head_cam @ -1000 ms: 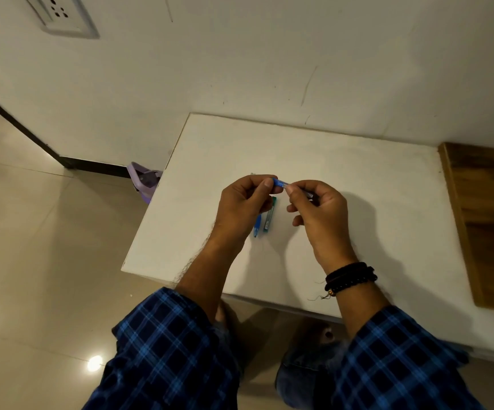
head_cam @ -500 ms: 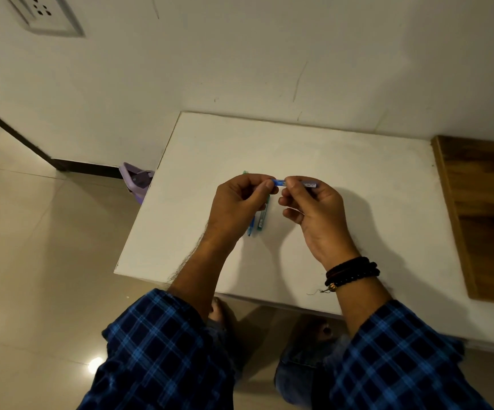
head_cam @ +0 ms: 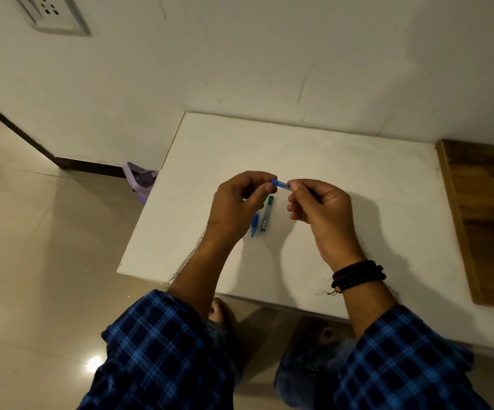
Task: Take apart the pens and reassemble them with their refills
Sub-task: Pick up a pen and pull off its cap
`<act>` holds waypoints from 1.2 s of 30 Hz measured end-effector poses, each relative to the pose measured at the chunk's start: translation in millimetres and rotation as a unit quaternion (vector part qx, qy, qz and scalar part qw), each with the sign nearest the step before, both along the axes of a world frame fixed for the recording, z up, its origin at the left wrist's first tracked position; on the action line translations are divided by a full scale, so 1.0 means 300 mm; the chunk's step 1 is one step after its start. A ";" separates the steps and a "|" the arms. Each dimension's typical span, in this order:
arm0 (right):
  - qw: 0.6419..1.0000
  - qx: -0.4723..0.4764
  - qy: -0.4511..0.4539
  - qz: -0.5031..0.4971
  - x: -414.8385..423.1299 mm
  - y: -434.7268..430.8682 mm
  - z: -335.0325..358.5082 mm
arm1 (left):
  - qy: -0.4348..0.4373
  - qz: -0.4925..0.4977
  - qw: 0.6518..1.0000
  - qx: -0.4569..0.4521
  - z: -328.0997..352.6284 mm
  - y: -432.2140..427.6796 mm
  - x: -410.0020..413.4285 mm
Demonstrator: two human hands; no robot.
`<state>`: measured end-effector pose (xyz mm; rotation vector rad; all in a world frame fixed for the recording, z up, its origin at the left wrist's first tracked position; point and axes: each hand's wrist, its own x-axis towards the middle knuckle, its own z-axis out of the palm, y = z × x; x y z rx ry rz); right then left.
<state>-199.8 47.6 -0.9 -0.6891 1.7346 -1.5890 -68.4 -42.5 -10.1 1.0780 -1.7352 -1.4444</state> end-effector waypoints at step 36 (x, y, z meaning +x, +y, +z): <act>0.989 -0.074 -0.125 -0.024 -0.018 0.007 0.013 | 0.064 0.069 0.972 0.214 0.030 0.007 -0.002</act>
